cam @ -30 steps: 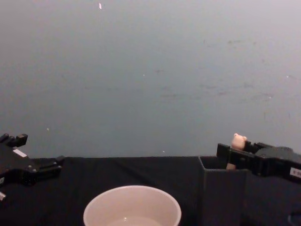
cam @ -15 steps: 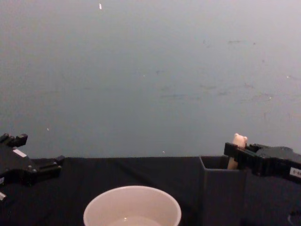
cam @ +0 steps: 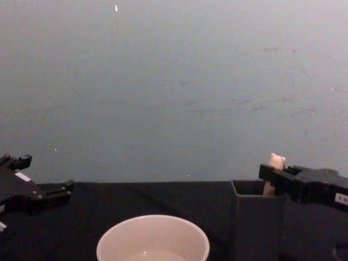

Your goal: Pick up the stirring spoon with one hand, stir inside the cup, then place it back in its original position.

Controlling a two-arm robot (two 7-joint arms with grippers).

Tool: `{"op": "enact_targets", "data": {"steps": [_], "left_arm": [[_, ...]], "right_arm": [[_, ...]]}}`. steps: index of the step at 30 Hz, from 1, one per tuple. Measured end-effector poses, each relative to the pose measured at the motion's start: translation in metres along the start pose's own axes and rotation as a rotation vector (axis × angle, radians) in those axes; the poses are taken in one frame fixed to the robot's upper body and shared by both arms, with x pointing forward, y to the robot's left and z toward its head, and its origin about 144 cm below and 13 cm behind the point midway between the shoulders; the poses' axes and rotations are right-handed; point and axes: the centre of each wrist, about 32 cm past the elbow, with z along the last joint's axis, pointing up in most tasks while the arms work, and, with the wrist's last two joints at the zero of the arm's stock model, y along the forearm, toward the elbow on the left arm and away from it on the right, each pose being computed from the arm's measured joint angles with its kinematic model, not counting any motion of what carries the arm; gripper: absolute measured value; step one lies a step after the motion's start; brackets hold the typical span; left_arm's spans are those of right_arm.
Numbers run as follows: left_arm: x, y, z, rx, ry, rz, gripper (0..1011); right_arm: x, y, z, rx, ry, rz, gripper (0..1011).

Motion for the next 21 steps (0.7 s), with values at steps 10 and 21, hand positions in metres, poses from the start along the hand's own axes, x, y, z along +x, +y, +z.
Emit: {"op": "enact_targets", "data": {"steps": [10, 21], "left_arm": [[0.000, 0.000, 0.000, 0.000, 0.000, 0.000, 1002], [0.000, 0.000, 0.000, 0.000, 0.000, 0.000, 1001]], "right_arm": [[-0.001, 0.002, 0.012, 0.028, -0.058, 0.052, 210], [0.001, 0.000, 0.031, 0.066, -0.124, 0.096, 210]]}}
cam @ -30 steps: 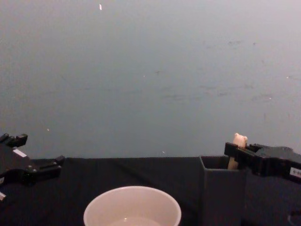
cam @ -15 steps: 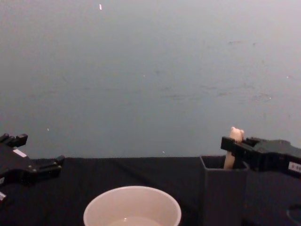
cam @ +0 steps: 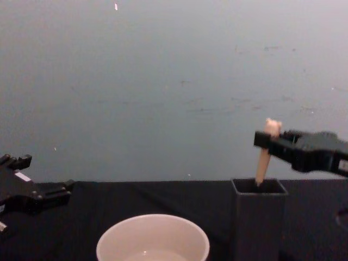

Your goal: Pick up the stirring spoon with one hand, stir inside the cup, then place it back in its original position.

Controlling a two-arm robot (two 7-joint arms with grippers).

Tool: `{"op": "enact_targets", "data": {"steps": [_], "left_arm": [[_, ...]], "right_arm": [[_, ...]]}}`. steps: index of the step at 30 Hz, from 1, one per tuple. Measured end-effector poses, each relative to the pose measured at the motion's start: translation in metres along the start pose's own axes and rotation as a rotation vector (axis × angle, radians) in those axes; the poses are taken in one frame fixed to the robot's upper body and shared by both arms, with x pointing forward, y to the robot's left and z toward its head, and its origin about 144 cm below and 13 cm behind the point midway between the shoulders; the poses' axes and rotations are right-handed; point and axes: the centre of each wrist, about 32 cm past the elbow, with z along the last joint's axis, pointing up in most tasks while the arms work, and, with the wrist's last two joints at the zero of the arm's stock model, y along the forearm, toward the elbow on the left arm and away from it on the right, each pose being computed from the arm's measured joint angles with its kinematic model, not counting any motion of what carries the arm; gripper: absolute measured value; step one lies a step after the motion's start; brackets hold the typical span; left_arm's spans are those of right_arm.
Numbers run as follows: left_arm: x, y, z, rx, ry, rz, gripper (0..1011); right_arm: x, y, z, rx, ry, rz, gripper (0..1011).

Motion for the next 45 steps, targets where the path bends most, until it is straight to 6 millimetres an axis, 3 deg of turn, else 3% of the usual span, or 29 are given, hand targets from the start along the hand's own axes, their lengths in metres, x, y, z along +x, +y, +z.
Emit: {"op": "enact_targets", "data": {"steps": [8, 20, 32, 45], "left_arm": [[0.000, 0.000, 0.000, 0.000, 0.000, 0.000, 1001], [0.000, 0.000, 0.000, 0.000, 0.000, 0.000, 1001], [0.000, 0.000, 0.000, 0.000, 0.000, 0.000, 1001], [0.000, 0.000, 0.000, 0.000, 0.000, 0.000, 1001]], "right_arm": [[0.004, -0.006, 0.022, 0.082, -0.047, 0.001, 210], [0.004, -0.007, 0.038, 0.162, -0.074, -0.004, 210], [0.001, 0.019, 0.040, 0.192, -0.096, 0.101, 210], [-0.014, 0.053, 0.028, 0.165, -0.116, 0.285, 210]]}}
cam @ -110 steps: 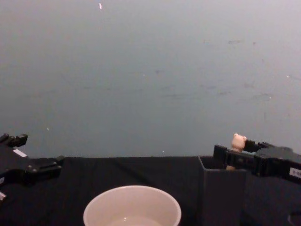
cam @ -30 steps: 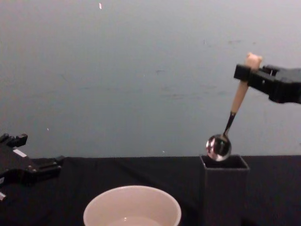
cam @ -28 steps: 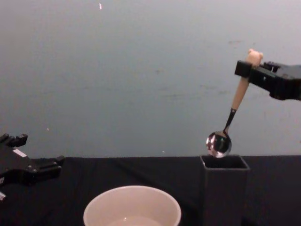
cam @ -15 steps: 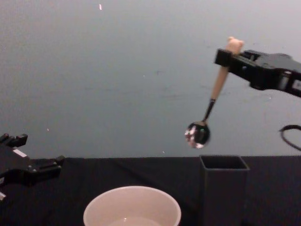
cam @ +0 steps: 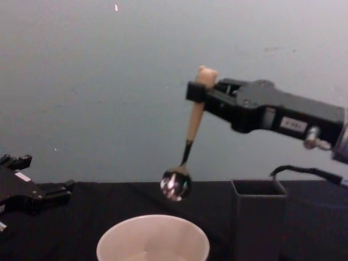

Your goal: Pick up the stirring spoon with one hand, stir inside the cup, then place it back in its original position.

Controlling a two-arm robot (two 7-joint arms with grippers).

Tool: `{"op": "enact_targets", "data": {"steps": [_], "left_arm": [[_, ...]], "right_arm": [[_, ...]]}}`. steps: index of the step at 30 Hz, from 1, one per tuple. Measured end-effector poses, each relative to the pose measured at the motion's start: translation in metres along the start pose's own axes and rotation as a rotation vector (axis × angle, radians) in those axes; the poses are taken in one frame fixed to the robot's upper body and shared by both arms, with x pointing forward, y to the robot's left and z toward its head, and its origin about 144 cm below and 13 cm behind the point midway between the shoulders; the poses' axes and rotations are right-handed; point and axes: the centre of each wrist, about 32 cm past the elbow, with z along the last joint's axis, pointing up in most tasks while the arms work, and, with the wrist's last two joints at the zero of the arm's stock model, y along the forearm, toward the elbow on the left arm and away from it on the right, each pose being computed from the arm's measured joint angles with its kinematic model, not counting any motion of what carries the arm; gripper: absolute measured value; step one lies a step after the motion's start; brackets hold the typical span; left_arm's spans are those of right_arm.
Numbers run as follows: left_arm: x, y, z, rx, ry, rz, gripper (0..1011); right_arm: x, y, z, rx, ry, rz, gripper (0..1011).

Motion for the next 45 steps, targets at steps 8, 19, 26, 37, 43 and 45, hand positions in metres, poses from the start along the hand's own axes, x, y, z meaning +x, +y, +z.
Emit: {"op": "enact_targets", "data": {"steps": [8, 19, 26, 37, 43, 45], "left_arm": [[0.000, 0.000, 0.000, 0.000, 0.000, 0.000, 1001], [0.000, 0.000, 0.000, 0.000, 0.000, 0.000, 1001], [0.000, 0.000, 0.000, 0.000, 0.000, 0.000, 1001], [0.000, 0.000, 0.000, 0.000, 0.000, 0.000, 1001], [0.000, 0.000, 0.000, 0.000, 0.000, 0.000, 1001], [0.000, 0.000, 0.000, 0.000, 0.000, 0.000, 1001]], "right_arm": [[-0.005, 0.012, -0.015, -0.033, -0.001, 0.062, 210], [-0.007, 0.016, -0.039, -0.106, -0.007, 0.093, 210], [-0.010, 0.017, -0.049, -0.127, -0.008, 0.088, 210], [-0.013, 0.019, -0.059, -0.140, -0.003, 0.055, 210], [-0.014, 0.017, -0.060, -0.138, -0.002, 0.030, 210], [-0.013, 0.015, -0.058, -0.137, -0.004, 0.022, 210]]}}
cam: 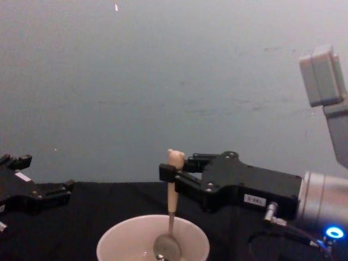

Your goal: Pick up the stirring spoon with one hand, stir inside the cup, then place it back in its original position.

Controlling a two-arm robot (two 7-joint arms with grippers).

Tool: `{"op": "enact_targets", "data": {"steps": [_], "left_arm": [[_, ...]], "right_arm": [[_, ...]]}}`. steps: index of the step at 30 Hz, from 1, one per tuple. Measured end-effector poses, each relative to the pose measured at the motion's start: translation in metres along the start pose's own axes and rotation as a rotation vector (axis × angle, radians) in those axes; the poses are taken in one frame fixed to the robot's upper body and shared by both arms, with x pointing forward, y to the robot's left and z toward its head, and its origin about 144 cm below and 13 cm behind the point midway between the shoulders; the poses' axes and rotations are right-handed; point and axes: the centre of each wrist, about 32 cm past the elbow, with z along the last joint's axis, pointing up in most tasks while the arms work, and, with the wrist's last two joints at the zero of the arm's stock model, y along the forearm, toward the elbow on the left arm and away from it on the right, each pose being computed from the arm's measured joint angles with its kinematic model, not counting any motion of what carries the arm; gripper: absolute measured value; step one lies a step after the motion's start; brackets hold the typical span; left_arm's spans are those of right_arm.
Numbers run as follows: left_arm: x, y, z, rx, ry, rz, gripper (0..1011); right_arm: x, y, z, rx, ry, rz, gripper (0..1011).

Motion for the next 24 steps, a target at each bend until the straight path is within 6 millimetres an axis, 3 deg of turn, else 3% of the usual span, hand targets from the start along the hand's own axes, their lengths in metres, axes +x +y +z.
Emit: {"op": "enact_targets", "data": {"steps": [14, 24], "left_arm": [[0.000, 0.000, 0.000, 0.000, 0.000, 0.000, 1001], [0.000, 0.000, 0.000, 0.000, 0.000, 0.000, 1001]], "right_arm": [[-0.009, -0.025, 0.005, -0.008, 0.014, -0.002, 210], [-0.021, -0.021, 0.006, 0.004, 0.032, 0.061, 210]]}}
